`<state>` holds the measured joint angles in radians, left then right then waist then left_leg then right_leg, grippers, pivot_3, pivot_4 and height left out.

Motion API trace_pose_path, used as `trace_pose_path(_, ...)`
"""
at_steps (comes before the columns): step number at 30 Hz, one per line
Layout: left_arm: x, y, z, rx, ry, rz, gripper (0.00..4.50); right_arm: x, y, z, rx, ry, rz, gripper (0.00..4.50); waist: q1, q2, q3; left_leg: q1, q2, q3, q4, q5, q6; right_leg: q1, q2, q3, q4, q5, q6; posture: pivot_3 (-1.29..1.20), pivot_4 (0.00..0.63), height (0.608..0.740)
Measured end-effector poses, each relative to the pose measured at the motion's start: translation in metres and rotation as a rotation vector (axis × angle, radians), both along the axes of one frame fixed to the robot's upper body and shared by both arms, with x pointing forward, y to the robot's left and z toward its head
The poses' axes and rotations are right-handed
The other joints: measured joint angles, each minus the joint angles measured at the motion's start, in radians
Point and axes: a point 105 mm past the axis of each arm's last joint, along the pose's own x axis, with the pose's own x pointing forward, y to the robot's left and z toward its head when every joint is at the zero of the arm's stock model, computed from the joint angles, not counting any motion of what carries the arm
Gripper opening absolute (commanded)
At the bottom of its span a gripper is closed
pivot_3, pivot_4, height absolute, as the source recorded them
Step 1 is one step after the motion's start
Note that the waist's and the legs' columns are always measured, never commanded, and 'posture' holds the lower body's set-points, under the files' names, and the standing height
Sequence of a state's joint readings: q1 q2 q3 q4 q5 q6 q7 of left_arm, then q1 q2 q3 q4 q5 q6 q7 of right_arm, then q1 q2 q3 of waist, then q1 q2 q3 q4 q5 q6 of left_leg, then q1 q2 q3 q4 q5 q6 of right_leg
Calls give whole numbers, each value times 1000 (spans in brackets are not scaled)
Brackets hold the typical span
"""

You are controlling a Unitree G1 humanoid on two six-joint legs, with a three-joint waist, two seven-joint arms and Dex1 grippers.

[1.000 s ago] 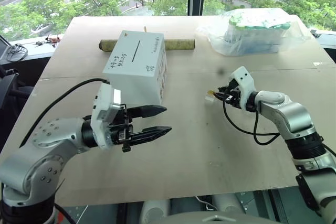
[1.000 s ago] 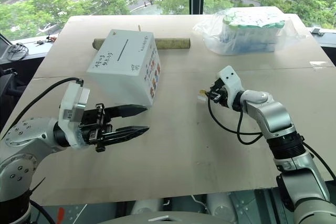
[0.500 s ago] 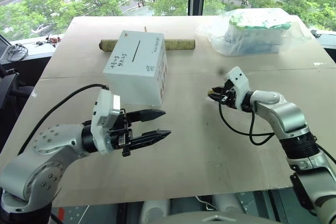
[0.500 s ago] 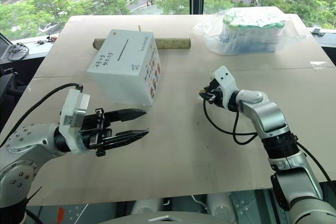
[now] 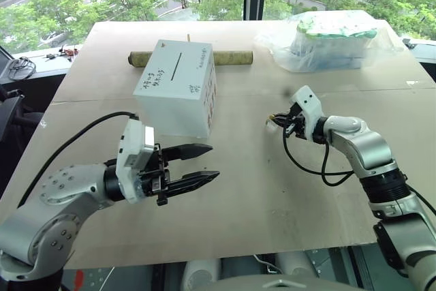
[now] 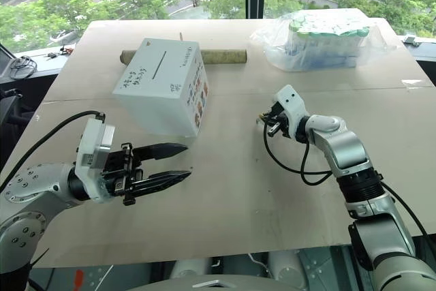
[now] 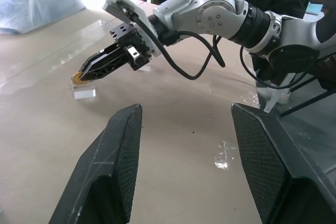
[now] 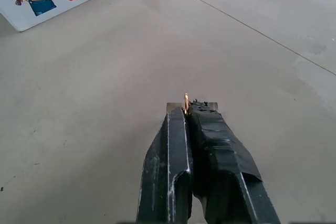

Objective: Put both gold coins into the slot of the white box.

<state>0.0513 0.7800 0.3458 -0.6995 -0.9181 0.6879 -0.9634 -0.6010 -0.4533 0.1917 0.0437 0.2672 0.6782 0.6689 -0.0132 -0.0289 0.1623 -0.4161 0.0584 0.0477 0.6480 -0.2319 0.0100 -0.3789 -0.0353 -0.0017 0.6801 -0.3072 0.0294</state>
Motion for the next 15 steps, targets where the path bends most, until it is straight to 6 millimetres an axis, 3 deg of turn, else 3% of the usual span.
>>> trace_pose_path(4, 5, -2, 4, -57, 33, 32, 2700, -4, -1, 15, 70, -15, 10, 47, 1, 1, 0, 0, 1, 0, 0, 0, 0, 0, 0, 0, 0, 0, 0, 0, 150, 740)
trace_pose_path(10, 21, -2, 15, -181, 111, 81, 2700, -28, 3, 66, 277, -56, 114, 47, 1, 0, 0, 0, 1, -1, 0, 0, 0, 0, -1, -1, 0, 0, 0, 0, 150, 740)
trace_pose_path(15, 42, -15, 38, -327, 150, 69, 2700, -72, 19, 101, 441, -51, 324, 47, 2, 1, 1, -1, 0, -2, 0, 0, 0, 1, -1, -1, 1, 0, 0, 0, 150, 740)
